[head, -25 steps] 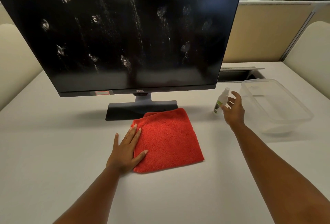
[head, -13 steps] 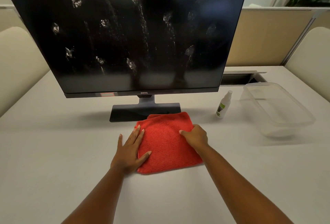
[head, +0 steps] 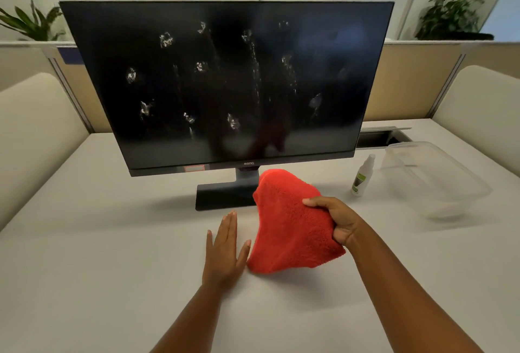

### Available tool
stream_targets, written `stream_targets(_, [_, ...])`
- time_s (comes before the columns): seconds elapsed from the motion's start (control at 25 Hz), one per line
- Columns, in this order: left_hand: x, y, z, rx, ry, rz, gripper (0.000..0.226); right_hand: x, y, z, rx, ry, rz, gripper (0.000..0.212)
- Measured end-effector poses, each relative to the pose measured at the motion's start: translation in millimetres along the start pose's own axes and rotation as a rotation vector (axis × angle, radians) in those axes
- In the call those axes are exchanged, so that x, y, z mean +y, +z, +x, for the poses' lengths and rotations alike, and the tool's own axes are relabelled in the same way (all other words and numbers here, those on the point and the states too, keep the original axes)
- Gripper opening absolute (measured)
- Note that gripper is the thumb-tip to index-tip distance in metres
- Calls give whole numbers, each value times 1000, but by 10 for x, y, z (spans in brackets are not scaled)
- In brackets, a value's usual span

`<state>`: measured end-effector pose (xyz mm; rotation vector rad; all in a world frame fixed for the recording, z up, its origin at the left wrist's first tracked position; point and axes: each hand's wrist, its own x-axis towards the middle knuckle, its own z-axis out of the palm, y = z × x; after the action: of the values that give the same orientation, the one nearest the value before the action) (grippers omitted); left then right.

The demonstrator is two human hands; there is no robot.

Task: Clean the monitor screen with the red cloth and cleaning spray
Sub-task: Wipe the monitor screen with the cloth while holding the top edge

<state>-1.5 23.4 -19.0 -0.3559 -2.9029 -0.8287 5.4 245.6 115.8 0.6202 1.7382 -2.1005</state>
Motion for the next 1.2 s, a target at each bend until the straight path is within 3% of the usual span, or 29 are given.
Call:
stream_targets(0.2, [-410, -636, 210, 138, 84, 31, 58, -201, 602, -236, 251, -345, 88, 11])
stream_targets(0.28, [-518, -1024, 377, 220, 117, 54, 60, -311, 861, -279, 344, -460, 96, 14])
stream_targets(0.44, [-577, -1799, 719, 397, 171, 142, 63, -619, 1320, -279, 463, -597, 189, 42])
stream_targets(0.6, [-512, -2457, 1079, 529, 222, 288, 63, -1037, 1649, -222, 447, -708, 269, 25])
stream_targets(0.68, [-428, -2741, 1258, 579, 234, 353, 64, -1272, 1815, -155, 479, -805, 230, 33])
stream_targets(0.8, [-308, -3124, 1532, 633, 255, 427, 66, -1551, 2100, -26, 584, -1010, 136, 49])
stream_targets(0.92, [-241, -3412, 1761, 671, 270, 469, 66, -1660, 2329, 179, 644, -1213, 0, 49])
stream_targets(1.0, [-220, -3537, 1882, 681, 270, 481, 65, -1651, 2401, 353, 736, -1312, -220, 48])
stream_targets(1.08, [-211, -3609, 1973, 657, 282, 490, 64, -1648, 2363, 581, 962, -1345, -558, 46])
stream_targets(1.2, [-221, -3633, 2059, 606, 321, 463, 63, -1632, 2245, 843, 1034, -1342, -868, 69])
